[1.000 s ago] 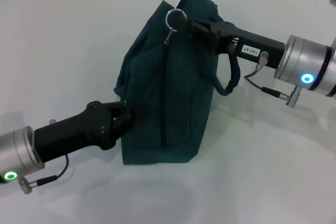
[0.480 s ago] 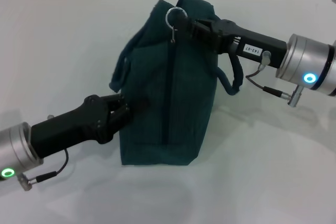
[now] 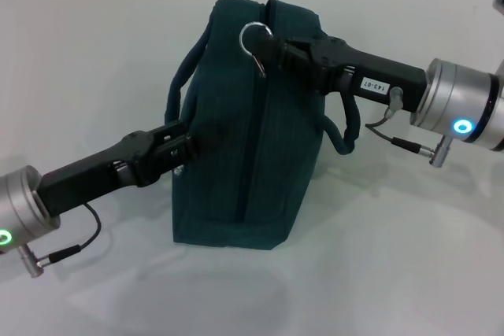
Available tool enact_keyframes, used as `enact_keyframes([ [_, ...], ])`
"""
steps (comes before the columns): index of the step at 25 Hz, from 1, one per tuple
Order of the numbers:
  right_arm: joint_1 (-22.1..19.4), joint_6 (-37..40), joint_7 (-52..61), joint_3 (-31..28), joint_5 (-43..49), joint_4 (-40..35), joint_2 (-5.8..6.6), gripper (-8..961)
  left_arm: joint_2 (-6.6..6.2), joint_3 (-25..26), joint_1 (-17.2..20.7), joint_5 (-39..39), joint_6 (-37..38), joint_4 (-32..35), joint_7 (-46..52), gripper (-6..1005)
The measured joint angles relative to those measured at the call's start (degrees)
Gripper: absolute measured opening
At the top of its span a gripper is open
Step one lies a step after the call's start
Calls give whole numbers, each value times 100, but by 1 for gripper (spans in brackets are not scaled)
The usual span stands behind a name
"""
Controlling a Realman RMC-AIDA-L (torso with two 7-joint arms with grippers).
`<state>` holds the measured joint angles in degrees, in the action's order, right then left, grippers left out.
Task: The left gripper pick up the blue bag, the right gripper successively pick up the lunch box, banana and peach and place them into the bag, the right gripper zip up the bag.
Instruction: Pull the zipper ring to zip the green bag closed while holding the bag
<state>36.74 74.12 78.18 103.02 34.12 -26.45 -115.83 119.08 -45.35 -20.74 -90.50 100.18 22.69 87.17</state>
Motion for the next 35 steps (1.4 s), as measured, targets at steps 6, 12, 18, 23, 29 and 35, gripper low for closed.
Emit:
enact_keyframes([
  [6, -1, 43, -53, 0, 0, 20, -7, 5, 10, 50, -27, 56, -91, -19, 418, 640],
  [12, -7, 52, -69, -9, 0, 39, -10, 5, 11, 116, -34, 83, -176, -39, 737, 678],
  [18, -9, 59, -69, -36, -1, 43, -5, 5, 18, 129, -36, 63, -232, -42, 742, 641],
  [23, -10, 42, -69, -52, -36, 53, 7, 4, 19, 113, -36, 39, -226, -38, 736, 465],
  [29, -9, 11, -67, -302, -49, 201, 17, 4, 19, 20, -89, -50, -154, -11, 692, 167],
  [35, -9, -17, -132, -597, -42, 272, 20, 4, -7, 6, -94, -50, 130, -2, 568, 102],
])
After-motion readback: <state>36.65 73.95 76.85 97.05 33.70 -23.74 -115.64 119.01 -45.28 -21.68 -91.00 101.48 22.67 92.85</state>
